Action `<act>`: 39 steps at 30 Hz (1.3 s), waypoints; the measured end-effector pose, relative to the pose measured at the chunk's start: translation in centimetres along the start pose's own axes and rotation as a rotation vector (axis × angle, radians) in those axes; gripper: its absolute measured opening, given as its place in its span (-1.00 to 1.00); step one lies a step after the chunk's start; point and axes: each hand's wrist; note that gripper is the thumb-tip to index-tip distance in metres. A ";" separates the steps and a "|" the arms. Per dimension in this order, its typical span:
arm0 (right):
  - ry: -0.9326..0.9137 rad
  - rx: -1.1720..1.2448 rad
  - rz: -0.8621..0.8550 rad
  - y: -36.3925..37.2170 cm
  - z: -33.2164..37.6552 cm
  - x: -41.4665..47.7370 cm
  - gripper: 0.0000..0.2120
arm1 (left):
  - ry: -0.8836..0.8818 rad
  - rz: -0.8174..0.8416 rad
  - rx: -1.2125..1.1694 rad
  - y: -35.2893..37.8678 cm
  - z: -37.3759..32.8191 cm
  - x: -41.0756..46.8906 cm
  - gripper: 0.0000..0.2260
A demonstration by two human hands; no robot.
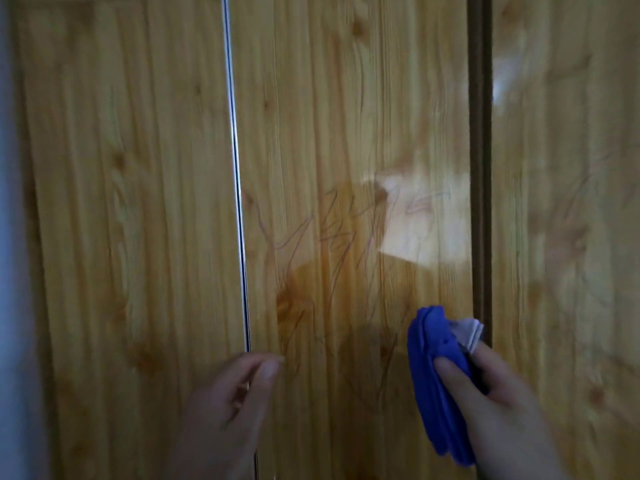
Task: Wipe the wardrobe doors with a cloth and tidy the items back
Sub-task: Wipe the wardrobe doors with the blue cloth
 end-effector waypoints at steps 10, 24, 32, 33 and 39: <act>-0.361 -0.076 0.002 0.2 10.6 6.4 -0.77 | 0.368 -0.274 0.157 -5.1 -7.2 10.0 -0.74; -0.550 -0.254 -0.014 4.8 12.2 12.9 -0.84 | 0.446 -0.273 0.320 -4.6 -2.9 17.8 -0.55; -0.886 -0.650 0.046 14.3 12.6 14.4 -0.80 | 0.507 -0.208 0.810 -1.4 2.5 20.4 -0.18; -0.948 -0.689 0.045 15.5 12.5 14.5 -0.80 | 0.521 -0.217 0.799 -1.4 2.8 20.5 -0.26; -1.182 -0.976 -0.008 20.4 12.1 16.3 -0.82 | 0.587 -0.283 0.757 -1.0 3.9 21.1 -0.46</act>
Point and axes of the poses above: each hand's wrist, its own x-axis towards the middle knuckle, its own y-axis out of the palm, z = x × y, and after that the axes turned 2 degrees about x, right-handed
